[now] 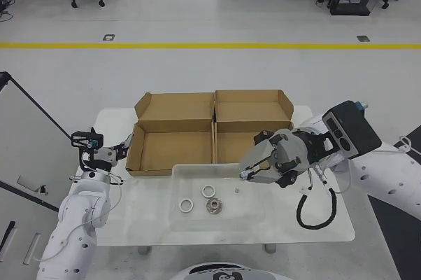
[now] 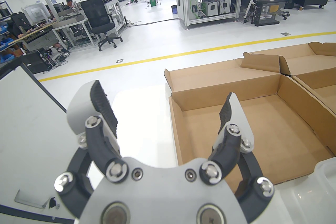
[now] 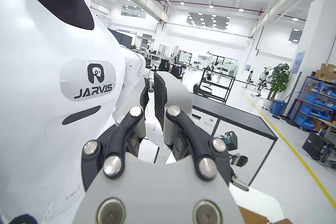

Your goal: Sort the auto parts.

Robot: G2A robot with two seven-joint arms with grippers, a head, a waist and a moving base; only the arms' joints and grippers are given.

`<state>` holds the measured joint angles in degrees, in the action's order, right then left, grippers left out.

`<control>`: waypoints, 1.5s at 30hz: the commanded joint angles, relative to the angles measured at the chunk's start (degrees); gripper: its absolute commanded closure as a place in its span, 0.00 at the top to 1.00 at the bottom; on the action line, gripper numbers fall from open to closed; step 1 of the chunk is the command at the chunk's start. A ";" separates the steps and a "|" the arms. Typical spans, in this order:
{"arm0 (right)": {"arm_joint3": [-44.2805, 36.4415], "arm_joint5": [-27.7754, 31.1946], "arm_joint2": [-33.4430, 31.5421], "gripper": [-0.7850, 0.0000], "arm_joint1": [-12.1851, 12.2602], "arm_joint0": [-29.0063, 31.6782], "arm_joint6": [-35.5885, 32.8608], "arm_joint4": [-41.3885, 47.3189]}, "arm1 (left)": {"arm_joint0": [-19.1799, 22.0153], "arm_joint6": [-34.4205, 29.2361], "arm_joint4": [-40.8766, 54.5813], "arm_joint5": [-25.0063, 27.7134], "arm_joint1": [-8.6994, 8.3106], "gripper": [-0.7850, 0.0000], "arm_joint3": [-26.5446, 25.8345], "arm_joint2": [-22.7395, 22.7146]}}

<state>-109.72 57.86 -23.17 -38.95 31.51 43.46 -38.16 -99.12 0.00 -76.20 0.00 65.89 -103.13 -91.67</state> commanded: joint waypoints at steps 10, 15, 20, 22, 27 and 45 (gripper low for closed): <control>0.80 0.14 -4.66 0.00 -2.34 -1.14 -7.75 7.26 | 0.00 0.00 0.00 0.00 0.00 1.00 0.00 0.00; 0.70 0.14 -5.01 0.00 -4.37 -1.57 -8.16 10.99 | 0.00 0.00 0.00 0.00 0.00 1.00 0.00 0.00; 0.87 0.14 -5.24 0.00 -6.62 -0.66 -5.73 14.04 | 0.00 0.00 0.00 0.00 0.00 1.00 0.00 0.00; 1.19 0.14 -5.52 0.00 -7.41 -0.05 -4.49 14.72 | 0.00 0.00 0.00 0.00 0.00 1.00 0.00 0.00; 1.15 0.14 -7.14 0.00 -9.16 1.59 0.07 14.21 | 0.00 0.00 0.00 0.00 0.00 1.00 0.00 0.00; 3.07 0.14 -15.67 0.00 -13.70 9.02 0.14 3.93 | 0.00 0.00 0.00 0.00 0.00 1.00 0.00 0.00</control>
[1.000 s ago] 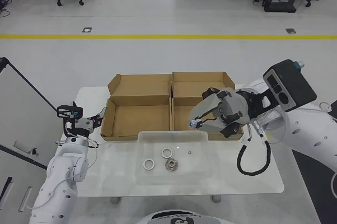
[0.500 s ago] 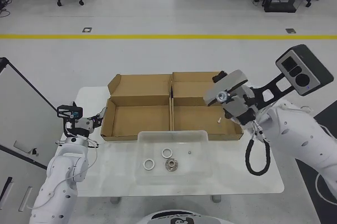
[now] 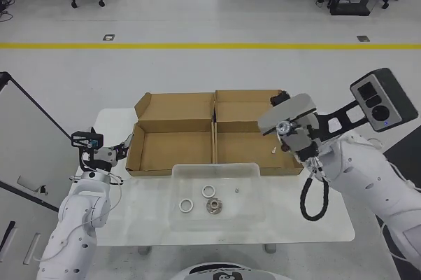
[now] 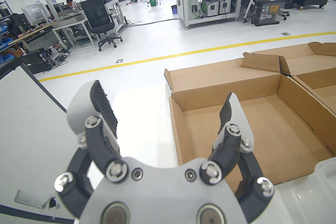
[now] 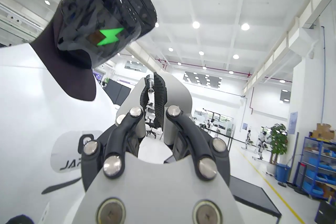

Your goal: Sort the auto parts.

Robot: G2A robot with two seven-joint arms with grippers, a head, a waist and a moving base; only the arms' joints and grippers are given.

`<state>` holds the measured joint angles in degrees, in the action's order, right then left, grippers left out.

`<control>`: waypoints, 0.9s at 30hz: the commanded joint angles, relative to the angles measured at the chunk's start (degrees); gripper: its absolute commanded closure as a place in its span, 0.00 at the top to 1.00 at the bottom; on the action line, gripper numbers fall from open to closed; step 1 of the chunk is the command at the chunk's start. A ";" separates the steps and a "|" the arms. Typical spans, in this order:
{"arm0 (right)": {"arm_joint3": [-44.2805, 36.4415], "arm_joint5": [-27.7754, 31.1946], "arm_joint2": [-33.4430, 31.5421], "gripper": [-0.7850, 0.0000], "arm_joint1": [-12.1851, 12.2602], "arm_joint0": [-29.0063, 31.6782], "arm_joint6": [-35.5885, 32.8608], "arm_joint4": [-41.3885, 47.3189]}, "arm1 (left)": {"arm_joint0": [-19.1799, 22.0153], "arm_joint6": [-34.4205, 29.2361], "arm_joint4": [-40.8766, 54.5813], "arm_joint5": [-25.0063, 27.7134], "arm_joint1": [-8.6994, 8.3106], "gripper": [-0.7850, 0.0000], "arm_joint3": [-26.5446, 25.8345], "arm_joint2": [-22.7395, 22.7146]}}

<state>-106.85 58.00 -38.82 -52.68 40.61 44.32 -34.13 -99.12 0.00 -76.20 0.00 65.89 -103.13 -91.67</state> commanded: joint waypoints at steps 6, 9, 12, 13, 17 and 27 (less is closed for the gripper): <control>1.92 0.00 -1.62 0.00 0.87 -0.79 -12.21 -0.41 | 0.00 0.00 0.00 0.00 0.00 1.00 0.00 0.00; 0.93 0.00 -2.78 0.00 1.06 -0.24 -14.93 2.04 | 0.00 0.00 0.00 0.00 0.00 1.00 0.00 0.00; -0.66 0.00 -3.30 0.00 0.85 0.88 -14.01 5.39 | 0.00 0.00 0.00 0.00 0.00 1.00 0.00 0.00; -1.08 0.00 -3.38 0.00 0.73 1.14 -13.38 6.16 | 0.00 0.00 0.00 0.00 0.00 1.00 0.00 0.00; -2.69 0.00 -3.52 0.00 0.24 1.99 -10.24 7.54 | 0.00 0.00 0.00 0.00 0.00 1.00 0.00 0.00; -4.52 0.00 -4.03 0.00 -0.91 3.79 1.96 4.53 | 0.00 0.00 0.00 0.00 0.00 1.00 0.00 0.00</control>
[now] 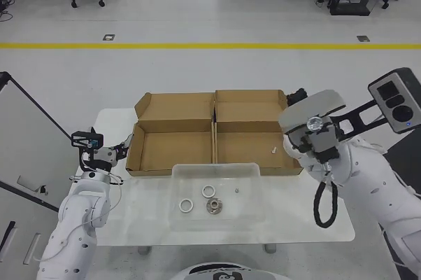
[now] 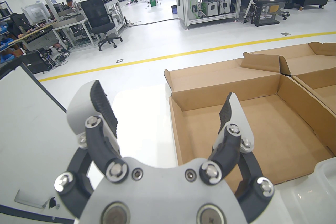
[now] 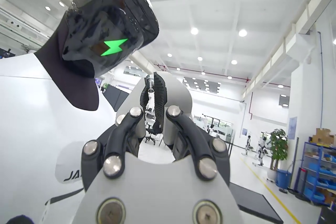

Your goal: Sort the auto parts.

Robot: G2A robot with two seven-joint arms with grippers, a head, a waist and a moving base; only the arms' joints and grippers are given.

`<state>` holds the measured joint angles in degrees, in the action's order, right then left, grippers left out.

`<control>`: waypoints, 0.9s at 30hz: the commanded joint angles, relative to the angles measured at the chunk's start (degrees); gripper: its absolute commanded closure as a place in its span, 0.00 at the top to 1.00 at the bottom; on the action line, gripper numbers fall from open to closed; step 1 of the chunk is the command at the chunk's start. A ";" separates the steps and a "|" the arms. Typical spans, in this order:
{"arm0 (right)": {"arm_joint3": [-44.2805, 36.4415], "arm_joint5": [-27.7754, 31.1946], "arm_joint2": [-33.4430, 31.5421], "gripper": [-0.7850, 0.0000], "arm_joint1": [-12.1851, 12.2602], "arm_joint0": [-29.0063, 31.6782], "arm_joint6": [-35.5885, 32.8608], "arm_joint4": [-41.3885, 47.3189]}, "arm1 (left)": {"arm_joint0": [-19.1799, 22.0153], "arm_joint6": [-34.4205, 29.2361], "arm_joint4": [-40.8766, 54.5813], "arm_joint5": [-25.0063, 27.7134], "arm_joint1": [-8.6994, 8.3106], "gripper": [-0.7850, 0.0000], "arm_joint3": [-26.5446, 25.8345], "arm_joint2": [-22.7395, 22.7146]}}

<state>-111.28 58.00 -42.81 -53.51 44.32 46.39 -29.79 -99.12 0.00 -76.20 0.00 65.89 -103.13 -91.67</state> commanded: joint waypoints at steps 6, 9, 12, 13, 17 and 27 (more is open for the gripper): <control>0.21 0.00 -0.22 0.00 -0.86 0.17 -0.11 0.30 | 0.00 0.00 0.00 0.00 0.00 1.00 0.00 0.00; 1.76 0.00 0.24 0.00 -0.89 -0.28 -0.75 -1.41 | 0.00 0.00 0.00 0.00 0.00 1.00 0.00 0.00; 3.53 0.00 0.09 0.00 -0.62 -0.64 -3.54 -2.78 | 0.00 0.00 0.00 0.00 0.00 1.00 0.00 0.00; 3.85 0.00 0.00 0.00 -0.53 -0.60 -4.34 -2.63 | 0.00 0.00 0.00 0.00 0.00 1.00 0.00 0.00; 5.19 0.00 -1.06 0.00 0.07 -0.64 -10.60 -3.09 | 0.00 0.00 0.00 0.00 0.00 1.00 0.00 0.00; 3.62 0.00 -3.69 0.00 0.61 0.70 -18.60 1.82 | 0.00 0.00 0.00 0.00 0.00 1.00 0.00 0.00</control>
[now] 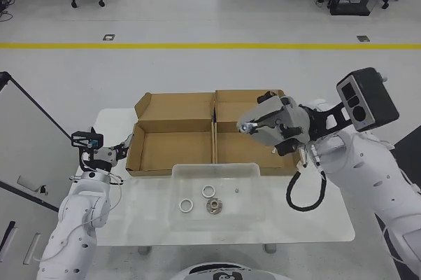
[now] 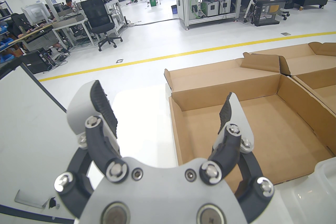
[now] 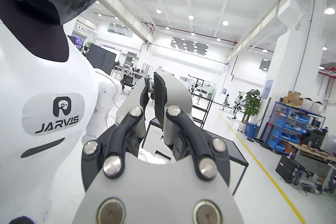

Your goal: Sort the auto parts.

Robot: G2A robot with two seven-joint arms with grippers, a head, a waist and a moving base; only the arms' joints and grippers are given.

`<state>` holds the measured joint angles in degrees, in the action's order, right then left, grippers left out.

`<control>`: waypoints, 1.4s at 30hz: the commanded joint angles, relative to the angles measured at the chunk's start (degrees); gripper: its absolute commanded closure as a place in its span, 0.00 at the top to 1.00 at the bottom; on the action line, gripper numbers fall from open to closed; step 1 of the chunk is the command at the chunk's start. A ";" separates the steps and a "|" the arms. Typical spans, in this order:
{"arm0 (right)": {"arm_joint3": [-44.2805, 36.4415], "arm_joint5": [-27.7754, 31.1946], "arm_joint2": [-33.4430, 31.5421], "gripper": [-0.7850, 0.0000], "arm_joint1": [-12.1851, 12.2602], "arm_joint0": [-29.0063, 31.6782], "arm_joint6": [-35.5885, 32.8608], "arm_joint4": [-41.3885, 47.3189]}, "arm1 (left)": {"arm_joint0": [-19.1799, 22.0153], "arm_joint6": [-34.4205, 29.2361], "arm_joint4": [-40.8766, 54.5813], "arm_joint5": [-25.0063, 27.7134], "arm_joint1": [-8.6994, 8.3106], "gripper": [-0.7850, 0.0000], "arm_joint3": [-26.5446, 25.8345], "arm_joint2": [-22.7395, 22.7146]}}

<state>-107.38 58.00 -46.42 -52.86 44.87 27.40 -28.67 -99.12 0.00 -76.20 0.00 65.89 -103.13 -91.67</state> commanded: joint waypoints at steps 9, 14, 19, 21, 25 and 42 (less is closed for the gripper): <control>-3.25 0.00 -0.60 0.00 -0.38 1.19 6.01 3.18 | 0.00 0.00 0.00 0.00 0.00 1.00 0.00 0.00; -3.40 0.00 -0.36 0.00 -0.41 1.18 8.77 2.36 | 0.00 0.00 0.00 0.00 0.00 1.00 0.00 0.00; -3.55 0.00 -0.13 0.00 -0.42 1.06 9.11 2.19 | 0.00 0.00 0.00 0.00 0.00 1.00 0.00 0.00; -3.55 0.00 -0.13 0.00 -0.42 1.06 9.11 2.19 | 0.00 0.00 0.00 0.00 0.00 1.00 0.00 0.00; -3.55 0.00 -0.13 0.00 -0.42 1.06 9.11 2.19 | 0.00 0.00 0.00 0.00 0.00 1.00 0.00 0.00; -3.55 0.00 -0.13 0.00 -0.42 1.06 9.11 2.19 | 0.00 0.00 0.00 0.00 0.00 1.00 0.00 0.00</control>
<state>-110.93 58.00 -46.55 -53.28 45.93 36.51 -26.48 -99.12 0.00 -76.20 0.00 65.89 -103.13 -91.67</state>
